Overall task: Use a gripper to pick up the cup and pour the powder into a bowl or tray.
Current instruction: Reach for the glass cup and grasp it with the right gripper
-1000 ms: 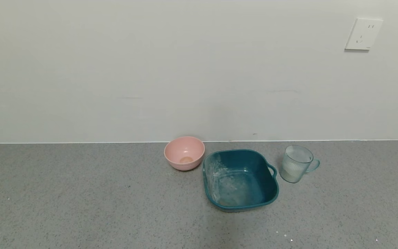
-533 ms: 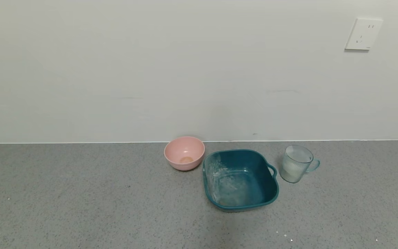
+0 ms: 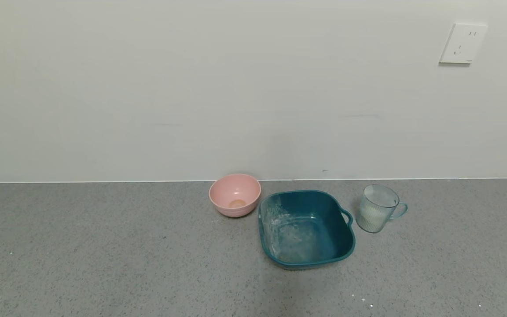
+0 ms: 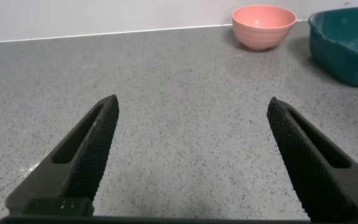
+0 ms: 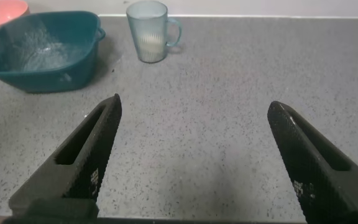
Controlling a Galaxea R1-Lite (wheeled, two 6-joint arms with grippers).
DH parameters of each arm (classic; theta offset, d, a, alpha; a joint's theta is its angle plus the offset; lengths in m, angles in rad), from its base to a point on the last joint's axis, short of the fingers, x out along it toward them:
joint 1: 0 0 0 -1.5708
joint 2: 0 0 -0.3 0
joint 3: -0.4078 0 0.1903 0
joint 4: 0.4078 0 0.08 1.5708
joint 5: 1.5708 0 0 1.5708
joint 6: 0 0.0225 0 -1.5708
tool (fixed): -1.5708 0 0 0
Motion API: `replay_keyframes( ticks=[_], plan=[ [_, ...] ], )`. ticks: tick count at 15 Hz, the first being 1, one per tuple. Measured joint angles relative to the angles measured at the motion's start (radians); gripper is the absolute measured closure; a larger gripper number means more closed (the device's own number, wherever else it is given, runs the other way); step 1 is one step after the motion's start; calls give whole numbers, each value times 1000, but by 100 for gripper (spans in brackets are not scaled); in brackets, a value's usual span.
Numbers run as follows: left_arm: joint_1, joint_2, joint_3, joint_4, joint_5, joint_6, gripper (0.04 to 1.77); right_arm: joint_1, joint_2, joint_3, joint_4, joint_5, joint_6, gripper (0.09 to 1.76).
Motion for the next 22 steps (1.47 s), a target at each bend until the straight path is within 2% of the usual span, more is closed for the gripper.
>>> replay_keyframes(
  ticks=[8, 16, 22],
  plan=[
    [0, 0, 0, 0, 0, 0, 9, 7, 494, -121, -36, 29, 0, 14],
    [0, 0, 0, 0, 0, 0, 9, 23, 917, -116, -309, 63, -5, 14],
    [0, 0, 0, 0, 0, 0, 9, 107, 1161, -97, -541, 56, -11, 14]
  ],
)
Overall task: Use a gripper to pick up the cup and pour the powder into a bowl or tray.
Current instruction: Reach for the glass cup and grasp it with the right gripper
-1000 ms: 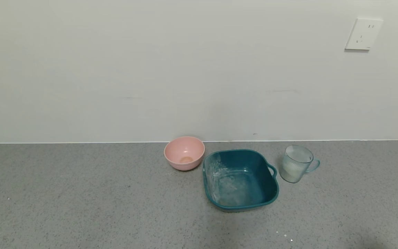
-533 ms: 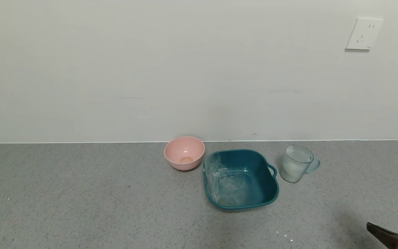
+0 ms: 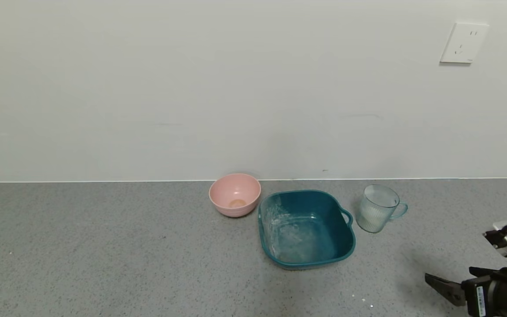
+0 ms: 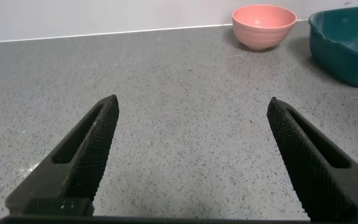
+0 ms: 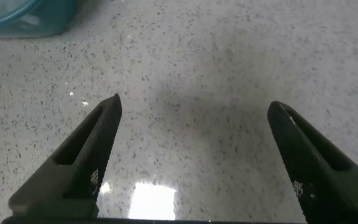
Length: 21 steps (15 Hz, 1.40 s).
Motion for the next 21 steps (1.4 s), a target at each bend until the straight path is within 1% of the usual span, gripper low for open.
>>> replay_keyframes(
  ticks=[4, 8, 10, 14, 21],
  plan=[
    [0, 0, 0, 0, 0, 0, 9, 39, 143, -8, -161, 1, 0, 14],
    [0, 0, 0, 0, 0, 0, 9, 45, 294, -30, -349, 8, 4, 14],
    [0, 0, 0, 0, 0, 0, 9, 45, 365, -56, -403, 8, 4, 14],
    [0, 0, 0, 0, 0, 0, 9, 43, 464, -148, -411, 9, 4, 14],
    [0, 0, 0, 0, 0, 0, 9, 43, 559, -300, -398, 8, 5, 14]
  ],
)
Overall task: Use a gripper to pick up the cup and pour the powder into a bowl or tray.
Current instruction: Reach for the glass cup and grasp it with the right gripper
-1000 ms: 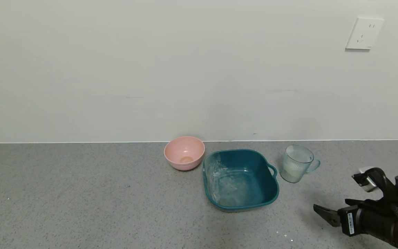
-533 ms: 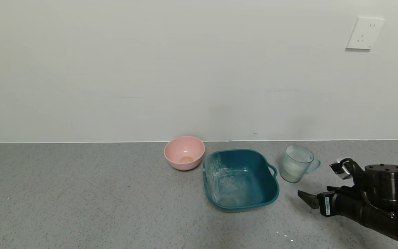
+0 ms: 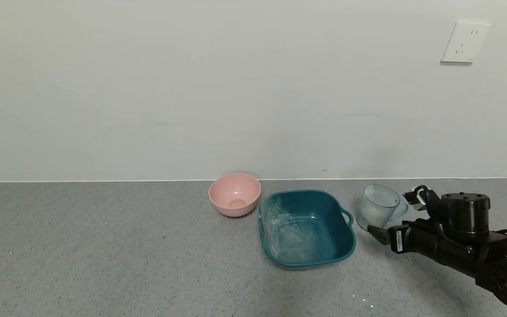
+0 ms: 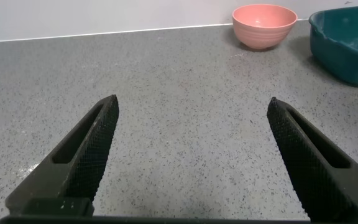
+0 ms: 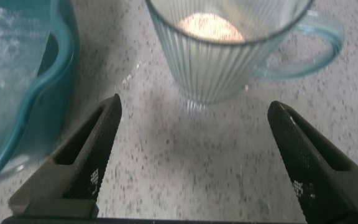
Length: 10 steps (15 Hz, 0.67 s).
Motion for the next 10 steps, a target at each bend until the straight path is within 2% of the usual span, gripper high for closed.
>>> replay_keyframes(
  ticks=[5, 10],
  plan=[
    [0, 0, 0, 0, 0, 0, 9, -16, 76, -100, 2, -1, -1, 14],
    [0, 0, 0, 0, 0, 0, 9, -32, 122, -193, 79, -2, -6, 14]
  ],
)
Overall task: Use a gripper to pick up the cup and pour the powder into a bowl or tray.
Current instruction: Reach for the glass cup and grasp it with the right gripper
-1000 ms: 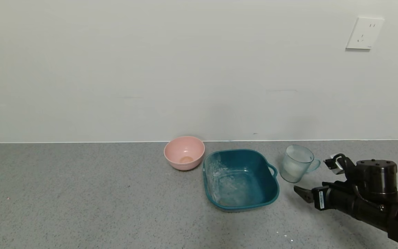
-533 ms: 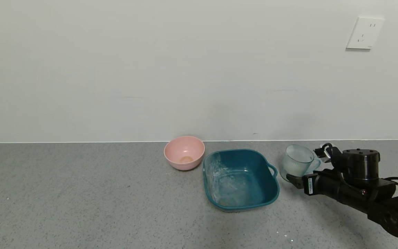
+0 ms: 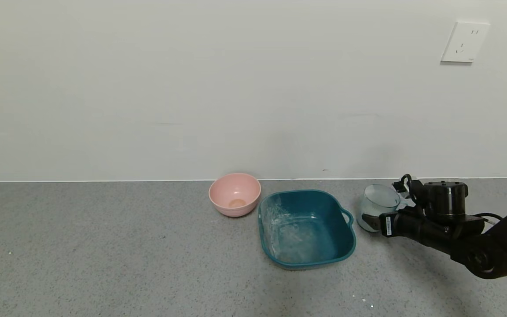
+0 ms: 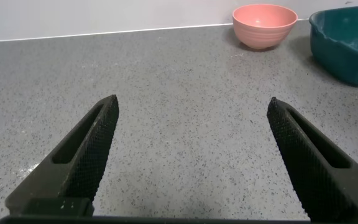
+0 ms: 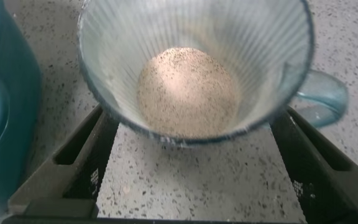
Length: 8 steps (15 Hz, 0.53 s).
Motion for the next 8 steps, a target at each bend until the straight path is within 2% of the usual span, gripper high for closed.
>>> replay_keyframes(
  ticks=[8],
  plan=[
    [0, 0, 0, 0, 0, 0, 9, 7, 80, -92, 5, 0, -4, 14]
  ],
)
